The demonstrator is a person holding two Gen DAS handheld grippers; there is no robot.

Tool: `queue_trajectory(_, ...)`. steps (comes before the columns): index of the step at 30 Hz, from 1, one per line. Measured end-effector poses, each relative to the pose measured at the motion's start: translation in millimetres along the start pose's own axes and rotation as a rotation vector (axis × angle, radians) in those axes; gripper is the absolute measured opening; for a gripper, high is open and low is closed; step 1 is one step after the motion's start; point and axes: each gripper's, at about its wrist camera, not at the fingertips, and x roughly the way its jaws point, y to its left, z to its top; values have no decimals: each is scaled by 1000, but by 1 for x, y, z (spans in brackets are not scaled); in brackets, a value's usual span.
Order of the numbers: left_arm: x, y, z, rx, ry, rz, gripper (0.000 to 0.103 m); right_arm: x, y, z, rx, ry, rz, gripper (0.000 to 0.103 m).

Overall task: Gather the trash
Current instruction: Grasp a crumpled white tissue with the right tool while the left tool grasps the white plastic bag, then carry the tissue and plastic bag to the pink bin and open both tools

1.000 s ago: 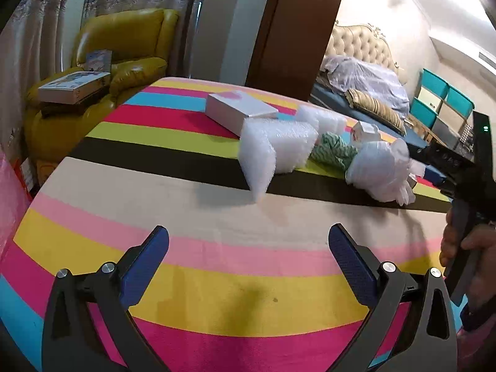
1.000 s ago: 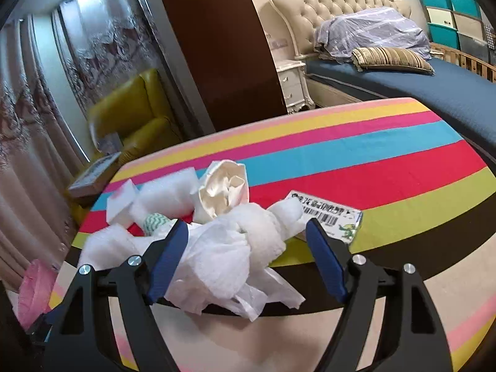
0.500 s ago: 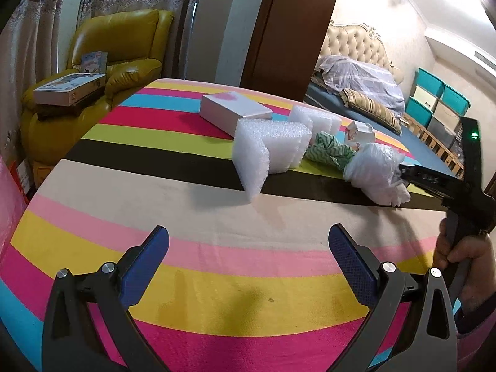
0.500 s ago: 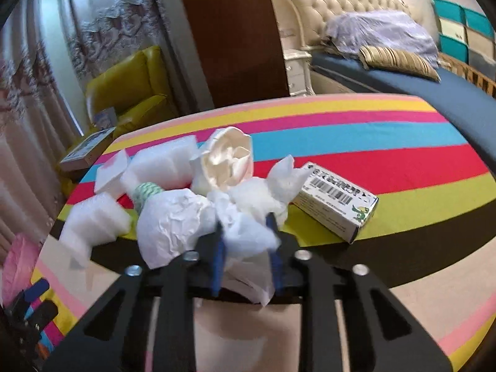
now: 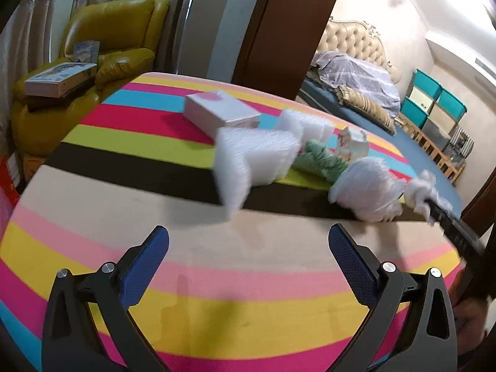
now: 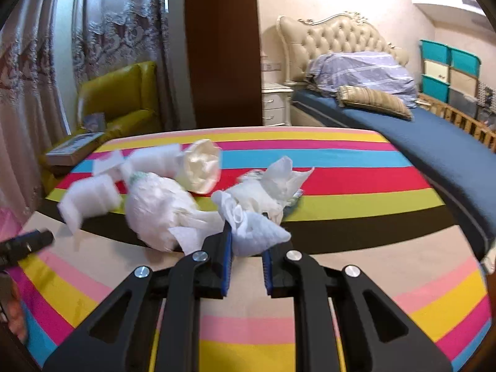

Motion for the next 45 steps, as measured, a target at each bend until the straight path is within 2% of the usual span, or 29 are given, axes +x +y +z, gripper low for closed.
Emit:
queue_trajectory(3,11,-31,2,45,24,-59,97,-2,-17,0,32,-3,-23,16)
queue_trajectory(6,25,-67,4,118,26,-82,97,-6,-25,-1,31,-9,-38,16)
queue_trajectory(10,49,-97,13,110,37,-97,97,-14,-32,-2,19,-31,-51,16)
queue_trajectory(16,81,-134,28,126,18,-38,96,-19,-56,-7,100,-36,-5,16)
queue_trajectory(18,92,-140,29,139,42,-33,86,-21,-61,-8,120,-36,9,16)
queue_trajectory(19,95,-141,29,142,54,-40,69,-22,-62,-9,120,-38,12,16)
queue_trajectory(20,99,-143,26,150,69,-42,56,-23,-61,-10,120,-40,14,16)
queue_trajectory(21,100,-144,24,162,72,-47,53,-24,-61,-10,120,-43,19,17)
queue_trajectory(23,93,-142,22,163,64,-90,47,-25,-62,-11,121,-44,28,17)
queue_trajectory(27,76,-139,12,185,46,-97,45,-29,-60,-14,116,-49,41,17)
queue_trajectory(36,30,-117,-19,190,20,-82,45,-48,-38,-27,75,-30,83,17)
queue_trajectory(45,-26,-79,-48,167,-27,-44,45,-76,19,-50,-35,-15,168,17)
